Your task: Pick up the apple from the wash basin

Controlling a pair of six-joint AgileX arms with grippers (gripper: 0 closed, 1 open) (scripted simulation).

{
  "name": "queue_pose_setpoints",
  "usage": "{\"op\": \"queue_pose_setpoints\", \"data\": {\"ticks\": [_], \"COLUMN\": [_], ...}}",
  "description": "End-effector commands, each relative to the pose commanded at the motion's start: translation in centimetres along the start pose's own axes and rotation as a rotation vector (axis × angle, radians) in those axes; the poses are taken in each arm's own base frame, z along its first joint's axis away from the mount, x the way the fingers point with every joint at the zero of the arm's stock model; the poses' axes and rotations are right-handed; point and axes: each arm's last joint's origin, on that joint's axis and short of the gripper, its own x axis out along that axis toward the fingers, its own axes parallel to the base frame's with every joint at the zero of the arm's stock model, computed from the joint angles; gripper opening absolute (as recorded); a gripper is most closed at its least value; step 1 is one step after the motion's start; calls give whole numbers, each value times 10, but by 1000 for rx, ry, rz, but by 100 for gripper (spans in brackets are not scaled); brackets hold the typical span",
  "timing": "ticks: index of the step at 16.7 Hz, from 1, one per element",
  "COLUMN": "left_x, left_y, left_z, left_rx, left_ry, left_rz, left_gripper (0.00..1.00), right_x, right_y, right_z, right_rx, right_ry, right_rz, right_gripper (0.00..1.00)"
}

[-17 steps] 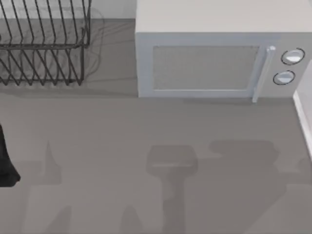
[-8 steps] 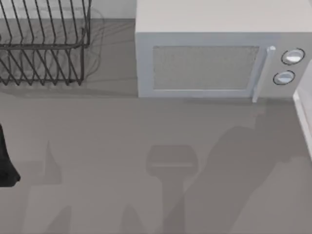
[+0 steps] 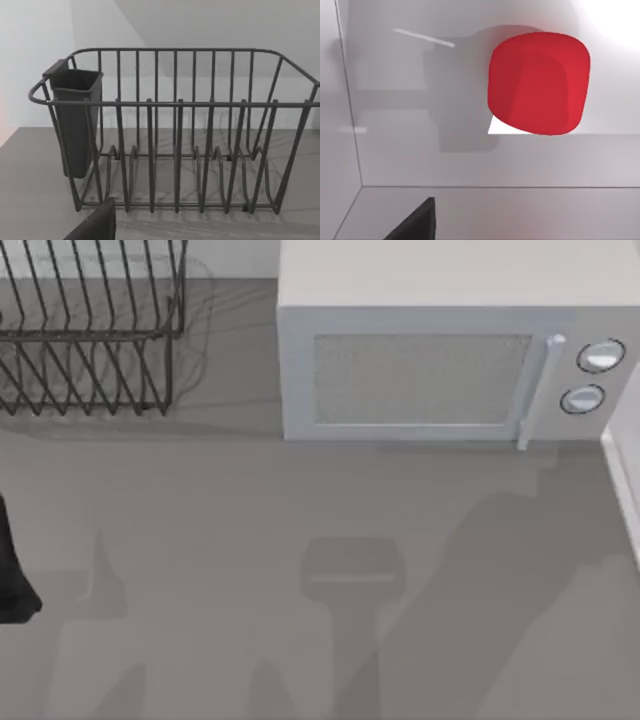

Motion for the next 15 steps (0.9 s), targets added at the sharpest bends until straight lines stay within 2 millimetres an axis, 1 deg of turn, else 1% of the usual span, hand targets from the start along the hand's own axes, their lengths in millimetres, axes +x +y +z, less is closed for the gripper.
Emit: {"op": "queue_pose_setpoints", "data": {"ticks": [2, 5, 8, 10, 11, 12, 15], "left_x": [0, 0, 0, 0, 0, 0, 0], "left_y": [0, 0, 0, 0, 0, 0, 0], "left_z": [0, 0, 0, 0, 0, 0, 0], "left_rx": [0, 0, 0, 0, 0, 0, 0], "left_ry": [0, 0, 0, 0, 0, 0, 0], "left_rz": [0, 0, 0, 0, 0, 0, 0], "left_gripper": [100, 100, 100, 100, 100, 100, 100], "right_x": [20, 66, 114, 137, 144, 147, 147], "right_y": [-1, -3, -3, -3, -2, -2, -2], "right_z": [3, 8, 6, 2, 0, -1, -1], "right_rx": [1, 2, 3, 4, 4, 4, 4], "right_ry": [5, -7, -20, -10, -5, -2, -2], "right_rz": [1, -2, -5, -3, -1, 0, 0], "right_gripper": [100, 100, 100, 100, 100, 100, 100]}}
